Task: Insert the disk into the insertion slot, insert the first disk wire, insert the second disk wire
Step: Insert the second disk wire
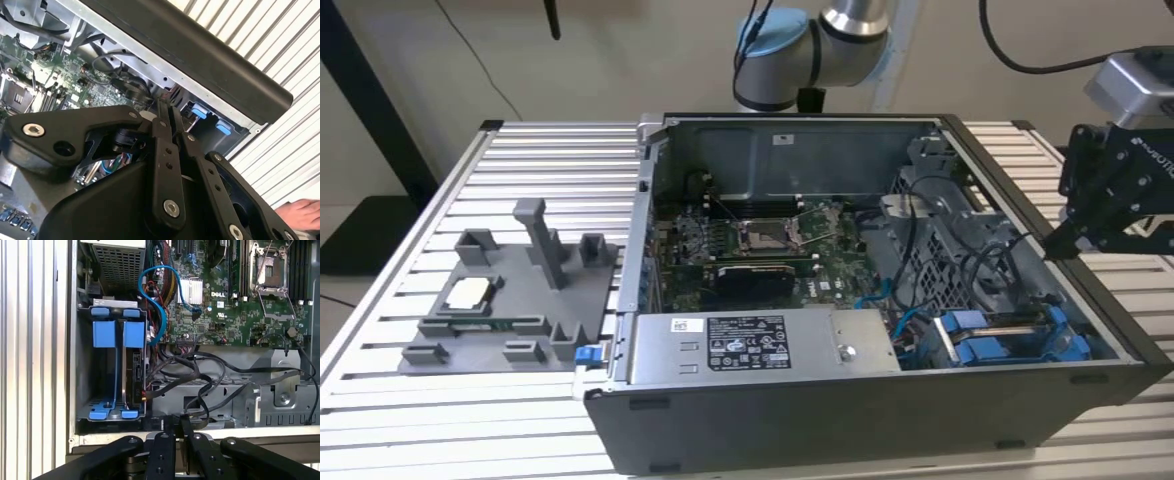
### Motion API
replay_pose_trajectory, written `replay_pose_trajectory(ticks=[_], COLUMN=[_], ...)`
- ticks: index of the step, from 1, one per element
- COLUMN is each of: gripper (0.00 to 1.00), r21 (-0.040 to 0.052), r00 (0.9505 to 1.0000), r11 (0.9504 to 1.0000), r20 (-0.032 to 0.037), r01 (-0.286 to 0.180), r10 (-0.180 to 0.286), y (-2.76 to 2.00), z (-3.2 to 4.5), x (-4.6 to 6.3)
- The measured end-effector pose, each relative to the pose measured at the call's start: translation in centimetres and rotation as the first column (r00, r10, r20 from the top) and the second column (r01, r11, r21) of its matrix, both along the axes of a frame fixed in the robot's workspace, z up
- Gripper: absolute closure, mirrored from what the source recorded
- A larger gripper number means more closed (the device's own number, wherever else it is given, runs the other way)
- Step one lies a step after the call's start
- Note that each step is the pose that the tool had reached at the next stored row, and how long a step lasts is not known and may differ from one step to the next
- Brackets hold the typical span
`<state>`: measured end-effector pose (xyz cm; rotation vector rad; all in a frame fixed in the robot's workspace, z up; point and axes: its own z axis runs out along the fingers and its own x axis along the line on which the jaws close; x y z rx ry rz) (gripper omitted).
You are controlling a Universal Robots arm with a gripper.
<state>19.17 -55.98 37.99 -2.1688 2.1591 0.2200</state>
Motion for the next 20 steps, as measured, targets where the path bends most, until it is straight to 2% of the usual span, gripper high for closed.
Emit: replay_pose_trajectory(ticks=[8,13,15,20], gripper=[0.84,0.84,0.84,0.84], r21=[-0.0001,-0.0001,-0.0007,-0.0022], r00=[1.0,1.0,0.9998,0.999], r11=[1.0,1.0,1.0,1.0], r20=[0.0025,0.0089,0.0176,0.0456], r01=[0.0,0.0,0.0,0.0], r10=[0.0,0.0,0.0,0.0], y=[-0.01,-0.03,-0.04,-0.1], z=[0.46,0.7,0.7,0.71], x=[-1.8,-3.3,-4.1,-6.0])
